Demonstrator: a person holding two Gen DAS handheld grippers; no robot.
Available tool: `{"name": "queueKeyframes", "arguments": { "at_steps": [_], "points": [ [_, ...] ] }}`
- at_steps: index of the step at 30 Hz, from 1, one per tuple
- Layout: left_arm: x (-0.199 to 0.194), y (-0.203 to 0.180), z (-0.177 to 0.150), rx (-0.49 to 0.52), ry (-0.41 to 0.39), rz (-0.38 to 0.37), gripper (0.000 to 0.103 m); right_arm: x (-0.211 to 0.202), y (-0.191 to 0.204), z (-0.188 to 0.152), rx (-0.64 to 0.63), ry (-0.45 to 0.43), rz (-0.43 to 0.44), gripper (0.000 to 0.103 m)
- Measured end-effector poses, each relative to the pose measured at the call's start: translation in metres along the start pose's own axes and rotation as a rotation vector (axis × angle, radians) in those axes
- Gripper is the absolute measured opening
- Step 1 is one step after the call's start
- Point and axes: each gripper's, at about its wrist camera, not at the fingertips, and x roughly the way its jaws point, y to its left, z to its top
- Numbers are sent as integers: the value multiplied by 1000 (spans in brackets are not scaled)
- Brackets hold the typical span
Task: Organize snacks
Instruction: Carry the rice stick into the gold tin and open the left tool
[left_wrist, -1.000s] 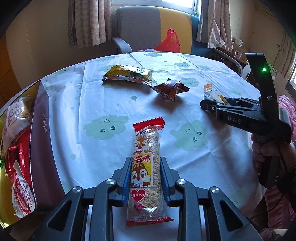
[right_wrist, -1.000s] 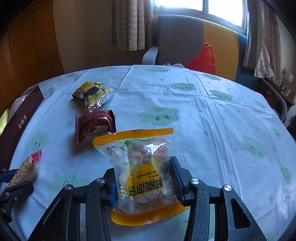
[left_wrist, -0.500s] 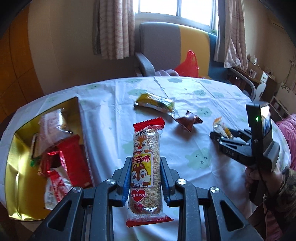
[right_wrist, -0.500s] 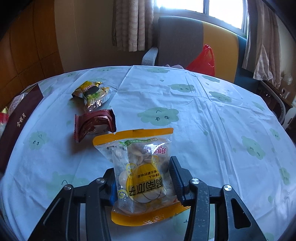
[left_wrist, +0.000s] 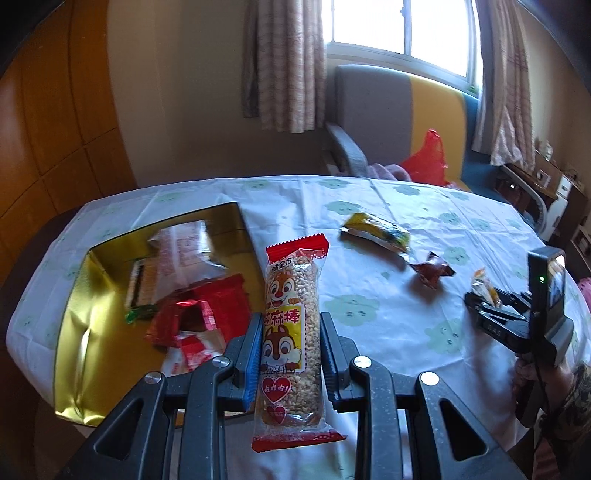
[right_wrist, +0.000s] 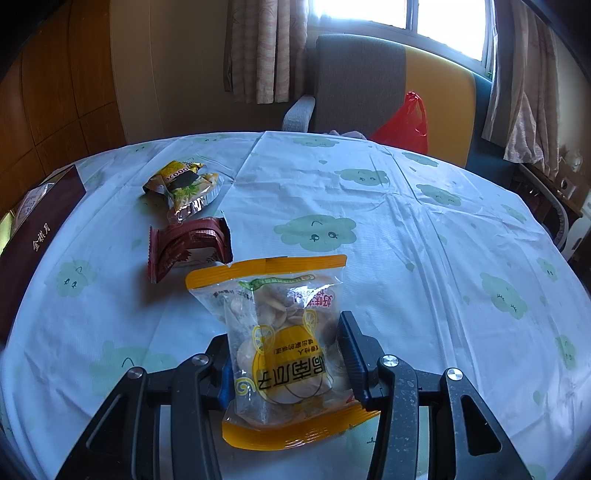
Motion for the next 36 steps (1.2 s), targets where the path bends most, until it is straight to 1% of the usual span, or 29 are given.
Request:
{"name": "queueKeyframes", "arguments": {
  "at_steps": [6,12,29,36],
  "points": [
    [-2,29,-1,-58,-4,62,29,-1,1,0,-5,-2,-7,48],
    [-3,46,-6,-91,-1,108,29,-1,2,0,-12,-3,-14,48],
    [8,111,-26,-219,54,262,29,-1,2,0,-22,-4,-24,48],
    [21,131,-29,-245,82,316,29,-1,3,-1,-26,-5,-29,48]
  ]
}}
